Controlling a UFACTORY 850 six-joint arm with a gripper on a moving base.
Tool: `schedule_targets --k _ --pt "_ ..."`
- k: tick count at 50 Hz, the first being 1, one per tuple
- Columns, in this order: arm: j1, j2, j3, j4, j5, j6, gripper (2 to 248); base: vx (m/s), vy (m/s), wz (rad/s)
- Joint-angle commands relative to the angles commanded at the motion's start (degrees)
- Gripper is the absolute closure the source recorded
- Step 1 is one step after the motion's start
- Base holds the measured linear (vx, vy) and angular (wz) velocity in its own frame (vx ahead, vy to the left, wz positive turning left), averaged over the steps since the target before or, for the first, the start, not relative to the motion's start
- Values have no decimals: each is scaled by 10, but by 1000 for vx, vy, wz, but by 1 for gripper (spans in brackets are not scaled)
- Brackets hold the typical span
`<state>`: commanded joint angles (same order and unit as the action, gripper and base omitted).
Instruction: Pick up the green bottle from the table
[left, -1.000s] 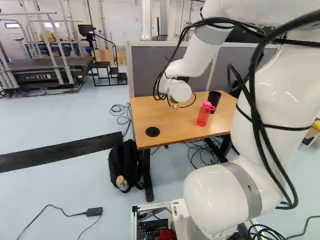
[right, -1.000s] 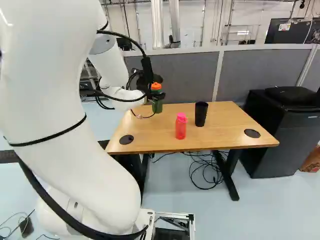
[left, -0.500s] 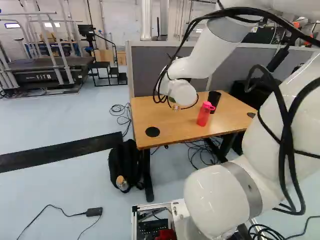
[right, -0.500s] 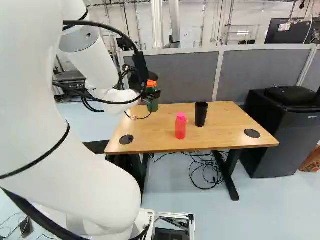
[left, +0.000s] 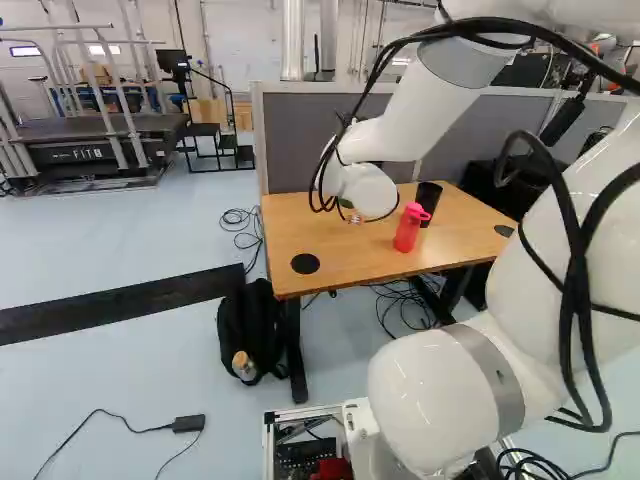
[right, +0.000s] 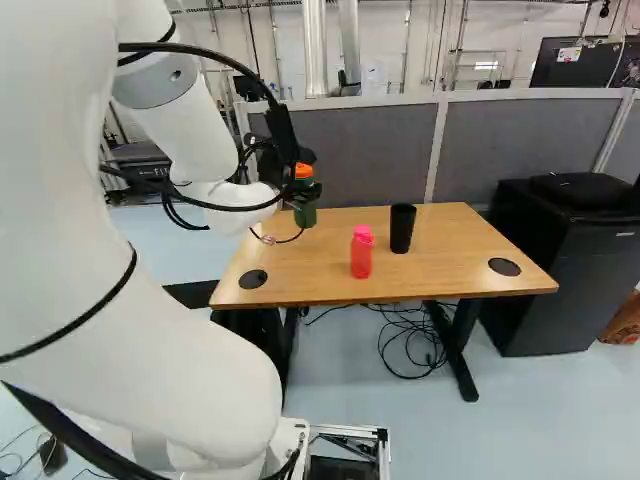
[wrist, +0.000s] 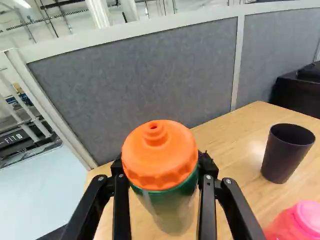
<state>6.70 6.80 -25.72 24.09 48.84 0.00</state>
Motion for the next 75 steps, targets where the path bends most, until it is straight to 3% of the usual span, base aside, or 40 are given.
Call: schedule_targets --k 21,56,75 --pt "-15 20 46 -54 3 0 182 0 0 0" --pt "-50 68 154 -179 9 0 182 0 0 0" --pt "-61 84 190 -221 11 0 182 0 0 0"
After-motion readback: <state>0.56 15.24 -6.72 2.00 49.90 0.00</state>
